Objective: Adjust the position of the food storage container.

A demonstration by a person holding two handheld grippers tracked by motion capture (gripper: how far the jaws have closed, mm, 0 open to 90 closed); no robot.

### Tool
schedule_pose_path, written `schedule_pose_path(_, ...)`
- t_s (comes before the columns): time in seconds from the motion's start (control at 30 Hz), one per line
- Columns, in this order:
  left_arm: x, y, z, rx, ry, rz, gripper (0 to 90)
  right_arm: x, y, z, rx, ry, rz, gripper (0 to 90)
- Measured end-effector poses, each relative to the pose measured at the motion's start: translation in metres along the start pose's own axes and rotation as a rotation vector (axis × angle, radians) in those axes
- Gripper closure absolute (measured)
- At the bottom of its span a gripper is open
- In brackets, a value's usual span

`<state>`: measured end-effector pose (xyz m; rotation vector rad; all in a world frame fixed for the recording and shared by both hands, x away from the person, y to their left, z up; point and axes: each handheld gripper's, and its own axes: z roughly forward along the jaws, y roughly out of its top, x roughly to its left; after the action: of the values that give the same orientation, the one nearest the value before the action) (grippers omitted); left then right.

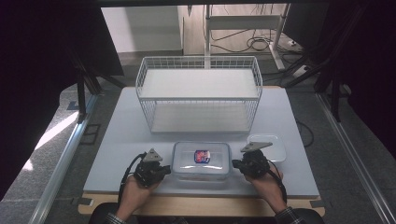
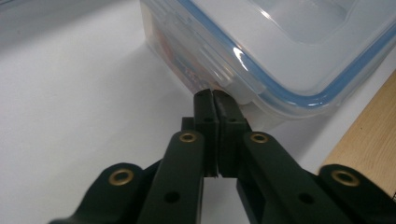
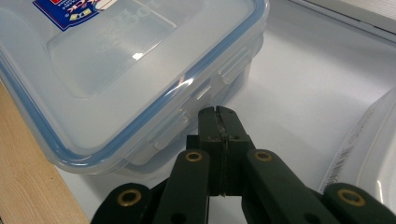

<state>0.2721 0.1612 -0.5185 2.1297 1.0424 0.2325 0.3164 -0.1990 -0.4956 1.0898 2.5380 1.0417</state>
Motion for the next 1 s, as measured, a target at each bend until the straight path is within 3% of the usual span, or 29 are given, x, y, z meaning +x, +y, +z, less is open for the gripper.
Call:
schedule_pose_path(0.13,0.006,-0.002,-0.009,-0.028,0.050,0.006,77.9,0.000,-0.001,-0.007,-0.015,0.015,0.000,89.1)
schedule_pose_path(0.27,0.014,-0.006,-0.021,-0.069,0.079,-0.003,63.4,0.000,-0.004,-0.016,-0.039,0.010,-0.009,84.1)
schedule_pose_path(0.4,0.017,-0.010,-0.029,-0.098,0.076,0.005,46.3,-0.002,-0.005,-0.025,-0.074,0.013,-0.006,75.7)
schedule_pose_path(0.57,0.016,-0.015,-0.032,-0.087,0.076,0.029,31.0,-0.002,-0.009,-0.034,-0.110,0.019,0.002,58.5)
schedule_pose_path(0.73,0.016,-0.016,-0.032,-0.085,0.055,0.017,16.3,-0.004,-0.016,-0.037,-0.117,0.037,0.022,42.7)
schedule_pose_path(1.0,0.018,-0.015,-0.035,-0.111,0.044,-0.018,6.8,-0.003,-0.016,-0.035,-0.139,0.057,0.016,29.7)
